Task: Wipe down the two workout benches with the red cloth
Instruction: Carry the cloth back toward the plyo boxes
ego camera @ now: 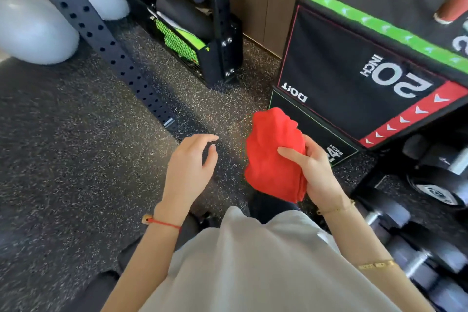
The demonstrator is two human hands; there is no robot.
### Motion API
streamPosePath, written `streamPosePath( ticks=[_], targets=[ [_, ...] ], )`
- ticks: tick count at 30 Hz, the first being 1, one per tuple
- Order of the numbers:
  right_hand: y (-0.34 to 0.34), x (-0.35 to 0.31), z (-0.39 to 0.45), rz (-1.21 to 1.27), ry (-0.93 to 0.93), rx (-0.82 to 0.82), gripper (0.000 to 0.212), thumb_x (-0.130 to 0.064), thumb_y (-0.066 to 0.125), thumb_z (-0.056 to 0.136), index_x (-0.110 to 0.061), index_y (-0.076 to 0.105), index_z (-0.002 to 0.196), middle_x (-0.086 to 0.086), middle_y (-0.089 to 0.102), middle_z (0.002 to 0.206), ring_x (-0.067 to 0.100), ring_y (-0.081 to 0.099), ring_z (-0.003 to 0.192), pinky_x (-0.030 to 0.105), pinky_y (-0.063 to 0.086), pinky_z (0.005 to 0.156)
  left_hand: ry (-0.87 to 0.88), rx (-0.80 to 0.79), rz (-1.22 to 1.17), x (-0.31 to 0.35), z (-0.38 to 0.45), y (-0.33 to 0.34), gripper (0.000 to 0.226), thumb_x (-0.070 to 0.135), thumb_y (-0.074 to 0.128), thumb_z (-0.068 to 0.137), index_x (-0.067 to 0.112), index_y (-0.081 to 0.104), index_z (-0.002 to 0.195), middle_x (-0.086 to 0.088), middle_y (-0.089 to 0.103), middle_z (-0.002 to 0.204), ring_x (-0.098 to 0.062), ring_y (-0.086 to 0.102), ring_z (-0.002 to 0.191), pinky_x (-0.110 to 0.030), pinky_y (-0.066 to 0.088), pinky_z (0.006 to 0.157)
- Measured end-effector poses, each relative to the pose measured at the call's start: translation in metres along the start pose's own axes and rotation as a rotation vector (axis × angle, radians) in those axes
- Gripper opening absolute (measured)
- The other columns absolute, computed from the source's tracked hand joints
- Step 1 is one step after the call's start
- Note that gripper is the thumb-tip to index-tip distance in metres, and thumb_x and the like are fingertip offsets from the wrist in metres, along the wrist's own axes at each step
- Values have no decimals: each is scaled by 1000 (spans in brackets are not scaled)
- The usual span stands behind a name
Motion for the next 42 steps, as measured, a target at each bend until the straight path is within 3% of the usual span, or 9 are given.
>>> streamPosePath(
  ticks=[7,10,15,21,26,36,42],
  targets=[
    [3,-30,100,67,18,77,36,-5,72,80,-3,62,114,20,68,114,38,64,106,51,53,92,96,-51,-19,2,131,27,22,17,55,98,16,66,117,5,68,114,-13,59,107,-24,45,92],
    [-1,-53,154,95,1,94,36,-6,73,79,-7,63,113,16,70,111,33,67,102,47,55,89,136,-55,-36,12,198,43,22,16,55,98,15,67,117,5,68,115,-12,59,107,-18,42,90],
    [-21,-110,240,105,-47,172,34,-8,75,78,-10,65,110,10,73,105,23,69,93,40,56,81,248,-73,-75,42,312,66,23,16,56,97,14,68,117,3,69,116,-14,60,111,-28,47,98],
    [-50,-167,312,152,-98,301,37,-6,75,77,-6,63,112,17,70,109,28,67,96,47,55,88,373,-117,-102,84,419,95,22,14,57,96,14,68,115,3,69,114,-11,58,108,-13,38,93],
    [-75,-196,362,187,-103,408,35,-6,75,78,-6,64,111,16,71,108,26,66,94,48,53,91,463,-176,-137,117,491,121,22,13,56,97,13,68,115,1,70,114,-14,60,109,-19,41,94],
    [-126,-247,470,229,-159,599,33,-6,75,78,-3,63,108,8,70,98,18,66,85,34,56,77,654,-283,-163,175,624,181,23,12,56,94,14,69,112,2,70,111,-18,61,105,-30,46,94],
    [-155,-263,516,59,-131,679,24,-9,76,78,-12,61,96,-4,65,83,5,61,71,22,49,66,732,-389,-188,199,665,216,23,12,55,94,15,68,113,2,70,110,-16,61,105,-34,50,92]
  ],
)
Point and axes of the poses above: each hand's wrist, its own z-axis towards the middle knuckle, its own y-axis out of the palm, x = y × z, the point moved 10 cm from there along z, towards the middle knuckle
